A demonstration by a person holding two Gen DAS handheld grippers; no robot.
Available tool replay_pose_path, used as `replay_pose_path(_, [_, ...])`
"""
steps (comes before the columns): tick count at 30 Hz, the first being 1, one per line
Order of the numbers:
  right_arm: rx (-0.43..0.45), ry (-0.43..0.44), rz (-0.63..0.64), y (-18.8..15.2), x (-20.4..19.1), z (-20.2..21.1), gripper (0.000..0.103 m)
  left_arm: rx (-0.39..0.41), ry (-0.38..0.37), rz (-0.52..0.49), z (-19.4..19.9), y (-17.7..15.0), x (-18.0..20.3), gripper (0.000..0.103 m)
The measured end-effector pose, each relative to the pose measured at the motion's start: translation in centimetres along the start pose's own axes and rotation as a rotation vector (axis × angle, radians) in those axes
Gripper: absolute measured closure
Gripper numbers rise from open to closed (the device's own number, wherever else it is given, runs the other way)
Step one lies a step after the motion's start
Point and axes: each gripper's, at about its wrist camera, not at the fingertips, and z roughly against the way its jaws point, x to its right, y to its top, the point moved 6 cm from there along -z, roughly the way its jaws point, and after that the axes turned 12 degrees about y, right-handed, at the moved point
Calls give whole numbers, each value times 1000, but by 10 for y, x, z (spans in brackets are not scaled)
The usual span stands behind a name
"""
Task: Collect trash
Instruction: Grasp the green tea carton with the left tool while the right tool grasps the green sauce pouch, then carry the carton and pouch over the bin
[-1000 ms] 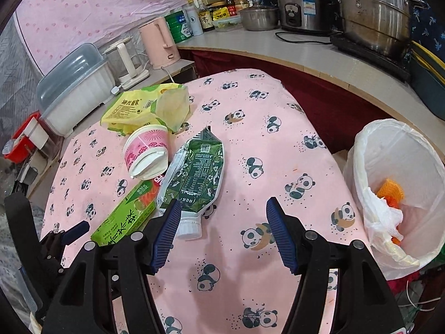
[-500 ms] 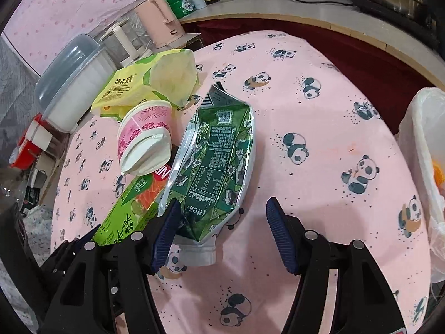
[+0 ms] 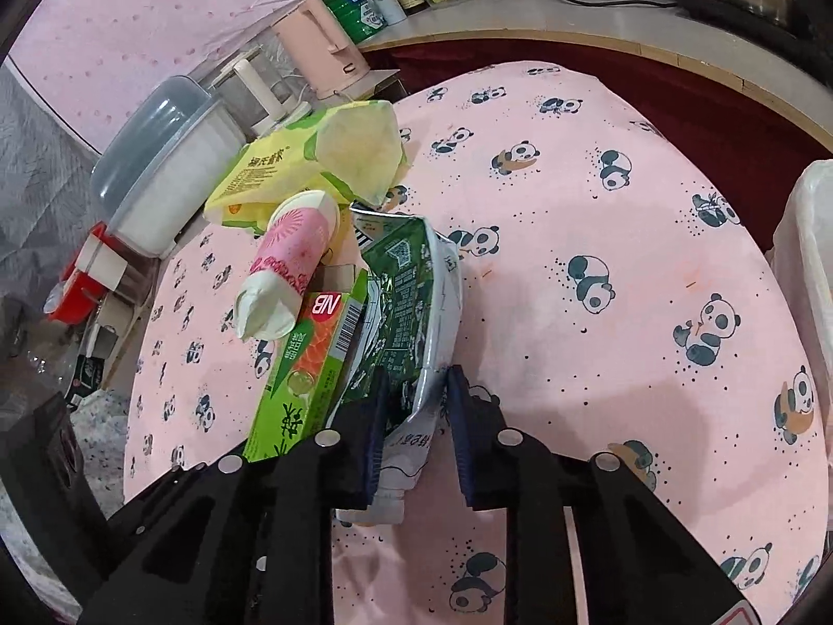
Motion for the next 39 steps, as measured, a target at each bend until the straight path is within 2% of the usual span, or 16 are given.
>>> replay_pose_path(7, [79,-85,73,2,-2,43,86,26,-23,-7,22,-3,17,51])
replay_pose_path(12, [128,-134,79,4,11,75,86,46,-42,-25,38,0,40,51])
replay_pose_path(25, [237,-192,15,4,58,157,86,110,-105,-105,79,19,117,51])
replay_pose_path(39, [344,-269,-108,-5,139,240,86,136,-177,-239,100,24,226,51])
